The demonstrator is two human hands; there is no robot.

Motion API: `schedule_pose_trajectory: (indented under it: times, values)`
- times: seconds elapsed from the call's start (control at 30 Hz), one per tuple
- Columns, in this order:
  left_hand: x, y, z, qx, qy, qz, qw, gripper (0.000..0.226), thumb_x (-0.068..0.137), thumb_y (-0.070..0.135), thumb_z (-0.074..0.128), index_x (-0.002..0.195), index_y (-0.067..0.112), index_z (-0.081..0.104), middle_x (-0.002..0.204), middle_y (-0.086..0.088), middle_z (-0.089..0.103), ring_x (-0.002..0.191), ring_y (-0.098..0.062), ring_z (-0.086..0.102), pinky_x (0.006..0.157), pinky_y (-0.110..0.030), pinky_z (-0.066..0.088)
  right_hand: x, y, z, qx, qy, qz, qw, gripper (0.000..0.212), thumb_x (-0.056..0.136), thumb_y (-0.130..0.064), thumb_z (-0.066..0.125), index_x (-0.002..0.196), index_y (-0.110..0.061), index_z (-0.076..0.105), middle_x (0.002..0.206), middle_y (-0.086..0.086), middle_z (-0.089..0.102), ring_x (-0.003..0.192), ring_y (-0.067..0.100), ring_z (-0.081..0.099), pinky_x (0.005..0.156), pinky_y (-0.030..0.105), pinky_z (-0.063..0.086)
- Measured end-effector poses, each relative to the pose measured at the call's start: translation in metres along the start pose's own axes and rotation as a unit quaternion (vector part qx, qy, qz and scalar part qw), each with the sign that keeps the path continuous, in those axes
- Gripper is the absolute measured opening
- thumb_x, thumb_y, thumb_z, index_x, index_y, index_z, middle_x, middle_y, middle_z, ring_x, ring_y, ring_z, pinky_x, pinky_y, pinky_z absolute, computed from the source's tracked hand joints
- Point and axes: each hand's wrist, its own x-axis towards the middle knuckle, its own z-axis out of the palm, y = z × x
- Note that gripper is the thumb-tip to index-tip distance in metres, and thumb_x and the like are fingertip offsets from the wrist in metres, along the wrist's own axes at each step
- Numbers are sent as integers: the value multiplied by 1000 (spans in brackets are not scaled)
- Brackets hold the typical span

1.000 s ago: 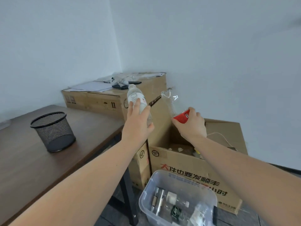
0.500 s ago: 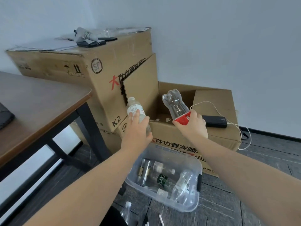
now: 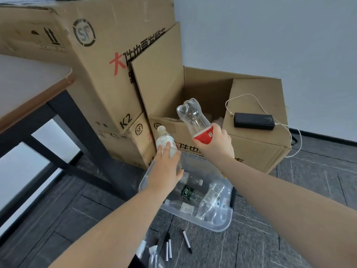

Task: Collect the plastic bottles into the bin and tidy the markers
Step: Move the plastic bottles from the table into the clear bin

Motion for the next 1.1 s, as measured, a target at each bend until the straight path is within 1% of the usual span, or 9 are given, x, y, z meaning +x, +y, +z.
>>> schedule_pose_trajectory:
  times: [0.07, 0.13, 0.2, 0.33, 0.43, 0.57, 0.7, 0.87, 1.1]
  values:
    - [3, 0, 10, 4, -30, -12, 999, 74, 94, 42, 53, 153, 27, 10, 161, -8, -6, 147, -32, -8, 115, -42, 24, -1, 3, 6, -4, -8, 0, 1000, 84, 74, -63, 67, 140, -27, 30, 129, 2, 46, 121, 23, 43, 94, 49, 50]
    - [4, -3, 21, 8, -85, -41, 995, 95, 87, 58, 55, 152, 29, -8, 158, -7, -20, 146, -33, -12, 116, -45, 18, -3, 6, 10, -12, -11, -2, 1000, 84, 74, -64, 67, 140, -27, 30, 130, 1, 46, 121, 23, 43, 95, 49, 49]
    - [4, -8, 31, 20, -144, -75, 987, 108, 78, 74, 50, 151, 28, -16, 157, -7, -24, 145, -34, -14, 116, -51, 11, -5, 11, 13, -24, -14, -1, 1000, 85, 74, -64, 66, 140, -27, 30, 132, 0, 45, 122, 23, 42, 96, 49, 48]
    - [1, -17, 36, 43, -212, -97, 972, 97, 80, 82, 28, 151, 30, -14, 158, -4, -23, 145, -27, -19, 116, -53, 2, -5, 21, 16, -54, -39, 0, 998, 81, 76, -61, 66, 140, -25, 30, 130, 2, 45, 121, 24, 42, 96, 46, 46]
    - [2, -28, 33, 50, -201, -106, 973, 91, 82, 81, 21, 151, 32, -13, 158, -2, -23, 146, -24, -19, 116, -54, 1, -6, 26, 23, -70, -57, 13, 996, 79, 78, -61, 64, 139, -24, 31, 128, 5, 46, 119, 25, 42, 95, 45, 45]
    - [4, -36, 23, 53, -170, -111, 978, 85, 86, 76, 20, 151, 32, -12, 159, -1, -18, 147, -23, -14, 118, -53, 5, -6, 34, 39, -71, -91, 53, 992, 83, 79, -62, 62, 141, -21, 25, 130, 8, 46, 121, 29, 43, 95, 47, 47]
    - [5, -44, 12, 61, -149, -110, 981, 80, 89, 72, 21, 151, 32, -9, 160, -1, -16, 147, -22, -14, 118, -53, 5, -5, 39, 53, -112, -147, 75, 980, 96, 79, -70, 55, 150, -22, 12, 143, 14, 39, 130, 34, 40, 98, 52, 46]
    - [4, -49, -4, 79, -128, -107, 983, 78, 91, 70, 22, 152, 31, -7, 160, -2, -14, 147, -22, -14, 117, -52, 6, -3, 35, 53, -138, -190, 5, 972, 86, 88, -56, 54, 152, -21, 9, 152, 11, 28, 141, 29, 26, 109, 48, 34]
    - [7, -36, -39, 96, -101, -91, 986, 78, 91, 70, 23, 151, 32, -8, 160, -2, -16, 147, -24, -13, 116, -53, 6, 3, 9, 30, -162, -155, -123, 967, 75, 94, -50, 48, 153, -24, 9, 161, 2, 11, 148, 21, 3, 120, 44, 11]
